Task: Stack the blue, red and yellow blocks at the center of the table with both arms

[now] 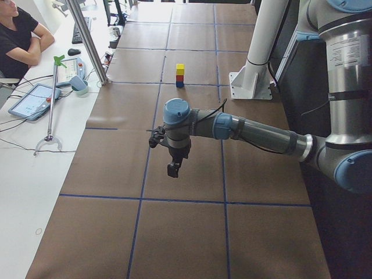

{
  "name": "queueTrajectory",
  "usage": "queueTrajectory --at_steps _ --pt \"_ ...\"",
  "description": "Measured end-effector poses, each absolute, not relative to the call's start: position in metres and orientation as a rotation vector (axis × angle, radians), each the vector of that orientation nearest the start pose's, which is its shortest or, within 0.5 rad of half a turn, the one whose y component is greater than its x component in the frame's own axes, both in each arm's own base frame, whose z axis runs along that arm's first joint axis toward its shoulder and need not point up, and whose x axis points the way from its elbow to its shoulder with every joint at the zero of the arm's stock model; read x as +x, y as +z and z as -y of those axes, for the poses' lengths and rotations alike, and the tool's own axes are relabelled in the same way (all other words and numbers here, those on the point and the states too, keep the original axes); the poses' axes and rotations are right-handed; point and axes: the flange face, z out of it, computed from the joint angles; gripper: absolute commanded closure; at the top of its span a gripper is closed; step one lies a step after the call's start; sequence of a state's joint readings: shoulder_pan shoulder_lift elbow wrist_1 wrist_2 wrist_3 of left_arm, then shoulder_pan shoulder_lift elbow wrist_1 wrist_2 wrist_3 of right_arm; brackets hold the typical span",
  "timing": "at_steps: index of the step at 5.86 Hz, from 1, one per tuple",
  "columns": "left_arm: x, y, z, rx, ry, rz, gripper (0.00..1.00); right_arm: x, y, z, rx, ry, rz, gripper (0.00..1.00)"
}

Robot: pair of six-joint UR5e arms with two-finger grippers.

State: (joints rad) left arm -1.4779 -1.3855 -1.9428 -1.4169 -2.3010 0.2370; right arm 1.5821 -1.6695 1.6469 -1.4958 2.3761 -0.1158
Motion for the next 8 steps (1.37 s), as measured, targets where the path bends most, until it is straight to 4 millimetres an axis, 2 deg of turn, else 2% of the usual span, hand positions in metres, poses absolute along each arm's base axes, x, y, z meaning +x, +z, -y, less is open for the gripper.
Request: queueTrajectory --at_steps 1,2,4,6,8 --pt "-0.037 0.613 0.409 0.017 0.272 -0.754 0.00 0.086 0.673 0.434 0.101 -0.096 0.809 0.00" --pt "-0.044 0.627 0.406 -0.014 0.209 -0.798 0.00 0.093 0.676 0.427 0.107 -0.088 0.812 0.00" --pt "-0.053 0.630 0.403 -0.021 0.146 -0.835 0.00 0.095 0.675 0.428 0.114 -0.090 0.798 0.00" --pt "-0.054 0.618 0.408 -0.007 0.136 -0.832 0.00 0.096 0.674 0.428 0.116 -0.094 0.784 0.00" --pt "-0.054 0.613 0.407 -0.003 0.133 -0.826 0.00 0.068 0.653 0.441 0.090 -0.155 0.786 0.00"
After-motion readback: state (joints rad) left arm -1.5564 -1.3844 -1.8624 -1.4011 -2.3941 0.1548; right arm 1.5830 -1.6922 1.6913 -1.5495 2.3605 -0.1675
